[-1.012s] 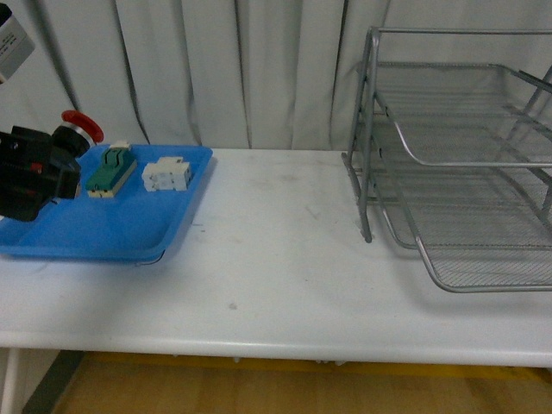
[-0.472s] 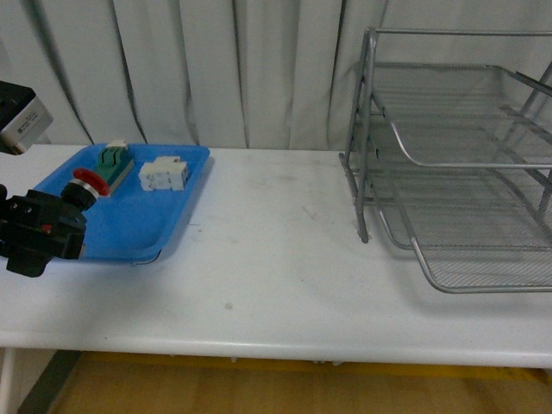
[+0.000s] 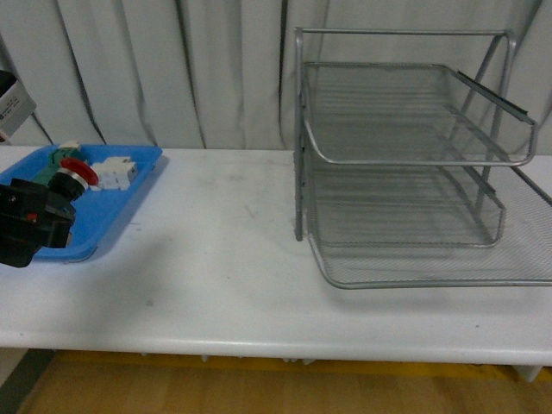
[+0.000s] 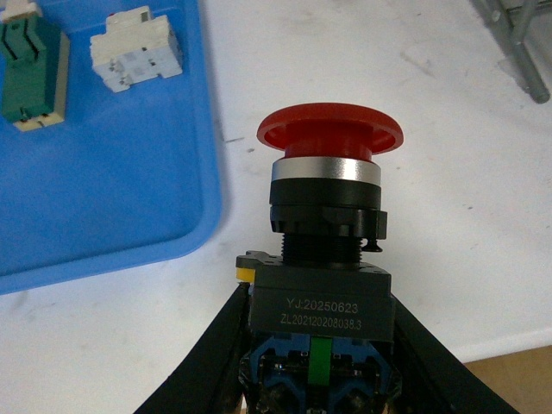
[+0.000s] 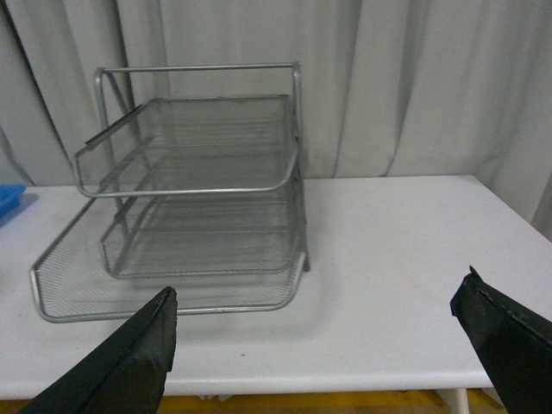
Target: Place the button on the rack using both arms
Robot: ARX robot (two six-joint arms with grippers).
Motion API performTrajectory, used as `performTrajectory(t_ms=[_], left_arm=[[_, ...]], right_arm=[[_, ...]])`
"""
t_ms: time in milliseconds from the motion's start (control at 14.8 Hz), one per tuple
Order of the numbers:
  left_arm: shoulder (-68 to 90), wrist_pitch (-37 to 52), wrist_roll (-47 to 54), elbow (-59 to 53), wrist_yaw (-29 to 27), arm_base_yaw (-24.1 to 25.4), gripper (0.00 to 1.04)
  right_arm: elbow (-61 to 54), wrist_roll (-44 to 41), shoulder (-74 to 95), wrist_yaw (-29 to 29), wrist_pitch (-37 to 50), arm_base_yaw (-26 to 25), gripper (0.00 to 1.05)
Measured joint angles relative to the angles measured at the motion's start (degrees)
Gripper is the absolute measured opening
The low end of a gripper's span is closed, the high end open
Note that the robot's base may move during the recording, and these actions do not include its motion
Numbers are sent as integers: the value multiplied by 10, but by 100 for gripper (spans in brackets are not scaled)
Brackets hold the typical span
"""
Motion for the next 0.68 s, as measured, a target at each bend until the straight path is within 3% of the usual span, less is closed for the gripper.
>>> performTrajectory(t_ms=[338,675], left_arm=[[-26,0,-10,-2,0,-18,36],[-10,-31,-23,90,13,-150,36]], right_arm=[[0,0,0,3,-2,0,98],[0,0,0,2,0,0,98]])
